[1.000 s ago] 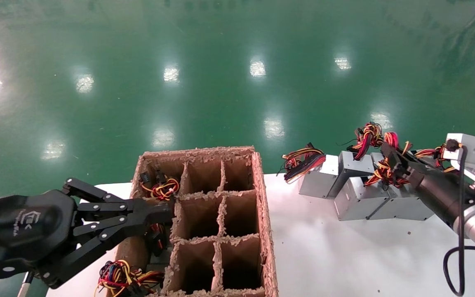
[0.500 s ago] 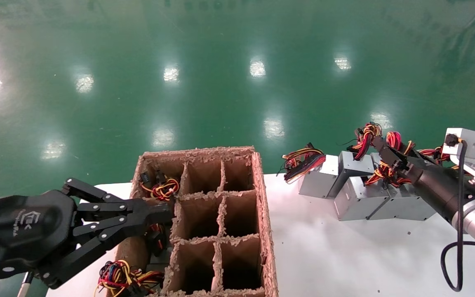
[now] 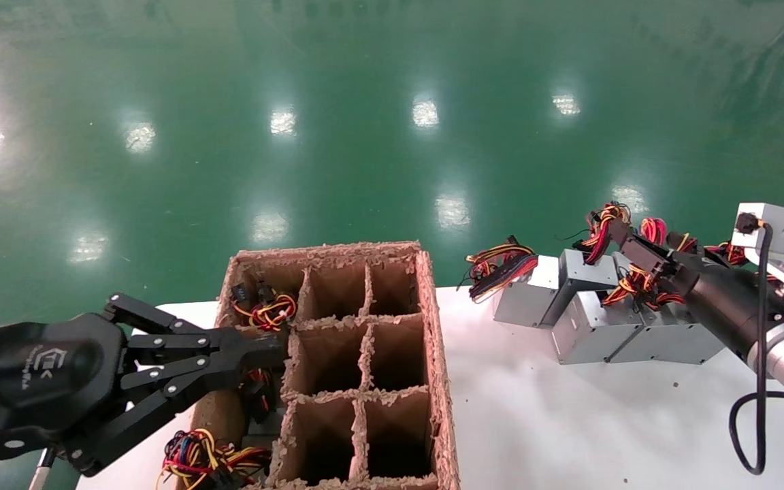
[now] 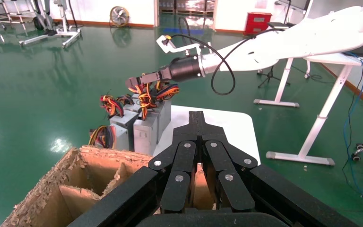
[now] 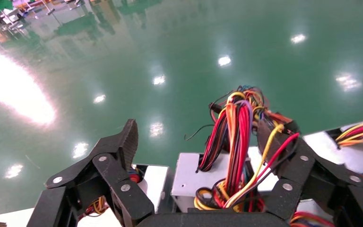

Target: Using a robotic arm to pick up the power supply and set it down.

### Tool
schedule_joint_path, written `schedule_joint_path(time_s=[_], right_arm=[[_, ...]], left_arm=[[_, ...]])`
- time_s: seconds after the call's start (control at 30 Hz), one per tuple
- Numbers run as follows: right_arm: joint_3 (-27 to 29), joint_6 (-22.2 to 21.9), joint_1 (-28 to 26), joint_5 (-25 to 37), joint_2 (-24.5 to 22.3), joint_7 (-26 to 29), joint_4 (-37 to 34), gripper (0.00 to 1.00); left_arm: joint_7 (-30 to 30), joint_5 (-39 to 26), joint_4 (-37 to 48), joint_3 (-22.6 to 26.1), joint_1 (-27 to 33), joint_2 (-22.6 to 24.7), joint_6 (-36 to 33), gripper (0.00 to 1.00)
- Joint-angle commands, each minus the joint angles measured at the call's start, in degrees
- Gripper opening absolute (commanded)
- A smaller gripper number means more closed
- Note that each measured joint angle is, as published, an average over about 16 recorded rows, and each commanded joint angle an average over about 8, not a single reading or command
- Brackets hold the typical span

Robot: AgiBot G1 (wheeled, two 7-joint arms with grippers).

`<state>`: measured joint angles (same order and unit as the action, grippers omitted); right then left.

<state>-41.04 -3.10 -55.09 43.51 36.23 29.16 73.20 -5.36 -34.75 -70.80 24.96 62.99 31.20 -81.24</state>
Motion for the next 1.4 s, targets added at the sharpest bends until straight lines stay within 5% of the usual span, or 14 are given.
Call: schedule_joint_path(time_s=[0.03,0.33,0.77,1.2,1.23,1.4], right_arm=[[-0.04,-0.22,-0.08,0.03,-0.10,-0.06,-0.08,1.00],[3.48,4.90,-2.33,4.11,-0.92,-3.94,3.18,1.00],[10.38,13.51,-1.02,5.01,6.04,-8.81,1.10,1.00],[13.37,29.31,-2.23,3.86,4.40,-10.84,1.02,1.00],[13.62,30.61,-2.32,3.74,4.28,-11.00,1.01,1.00],[14.89,37.07,-2.78,3.14,3.67,-11.83,0.94,1.00]], left_arm=[[0.00,0.00,0.00,0.00,0.00,0.00,0.00,0.00],[0.00,0.00,0.00,0.00,0.00,0.00,0.00,0.00],[0.00,0.00,0.00,0.00,0.00,0.00,0.00,0.00],[0.00,0.00,0.00,0.00,0.00,0.00,0.00,0.00],[0.00,0.00,0.00,0.00,0.00,0.00,0.00,0.02],[0.00,0.00,0.00,0.00,0.00,0.00,0.00,0.63]])
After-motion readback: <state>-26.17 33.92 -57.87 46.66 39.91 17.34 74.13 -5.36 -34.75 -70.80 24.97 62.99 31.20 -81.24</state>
